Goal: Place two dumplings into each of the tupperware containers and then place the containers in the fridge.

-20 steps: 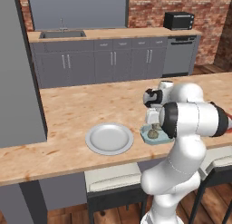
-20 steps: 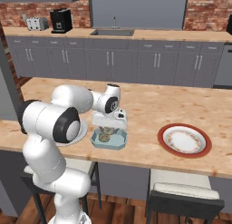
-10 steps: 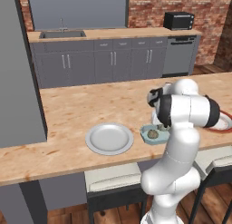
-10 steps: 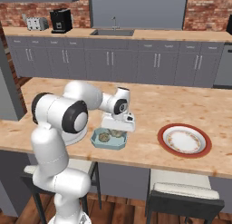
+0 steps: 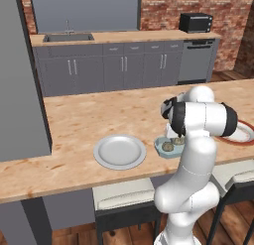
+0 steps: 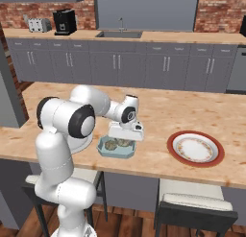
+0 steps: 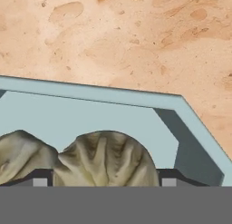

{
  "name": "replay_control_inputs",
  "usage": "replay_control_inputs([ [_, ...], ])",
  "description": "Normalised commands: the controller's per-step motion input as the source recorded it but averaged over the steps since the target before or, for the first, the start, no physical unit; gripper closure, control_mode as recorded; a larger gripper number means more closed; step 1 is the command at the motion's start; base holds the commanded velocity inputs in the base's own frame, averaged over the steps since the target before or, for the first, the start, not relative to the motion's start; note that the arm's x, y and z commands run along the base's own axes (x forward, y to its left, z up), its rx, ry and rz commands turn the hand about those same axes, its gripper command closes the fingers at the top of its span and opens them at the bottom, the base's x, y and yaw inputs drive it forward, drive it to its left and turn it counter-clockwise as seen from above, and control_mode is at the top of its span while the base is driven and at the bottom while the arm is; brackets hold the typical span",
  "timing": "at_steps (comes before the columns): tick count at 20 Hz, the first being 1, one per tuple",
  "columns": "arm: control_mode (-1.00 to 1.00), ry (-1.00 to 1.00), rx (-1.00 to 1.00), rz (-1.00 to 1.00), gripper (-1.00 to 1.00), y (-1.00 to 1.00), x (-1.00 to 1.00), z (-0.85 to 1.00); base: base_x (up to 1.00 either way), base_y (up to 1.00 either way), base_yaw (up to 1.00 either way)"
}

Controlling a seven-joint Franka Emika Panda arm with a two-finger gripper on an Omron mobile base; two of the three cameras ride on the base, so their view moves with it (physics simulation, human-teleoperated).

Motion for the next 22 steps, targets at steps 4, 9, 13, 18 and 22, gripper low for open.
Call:
replay_control_inputs([
  [4,-1.0,0.0,0.0,0.0,-1.0,0.0,0.0,0.0,0.0,0.0,0.0],
  [9,-1.0,0.0,0.0,0.0,-1.0,0.0,0.0,0.0,0.0,0.0,0.0],
  [13,-1.0,0.0,0.0,-0.01,-1.0,0.0,-0.02,0.09,0.0,0.0,0.0],
  [18,-1.0,0.0,0.0,0.0,-1.0,0.07,-0.01,0.4,0.0,0.0,0.0],
  [22,-1.0,0.0,-0.01,0.0,-1.0,0.64,-0.08,0.27,0.0,0.0,0.0],
])
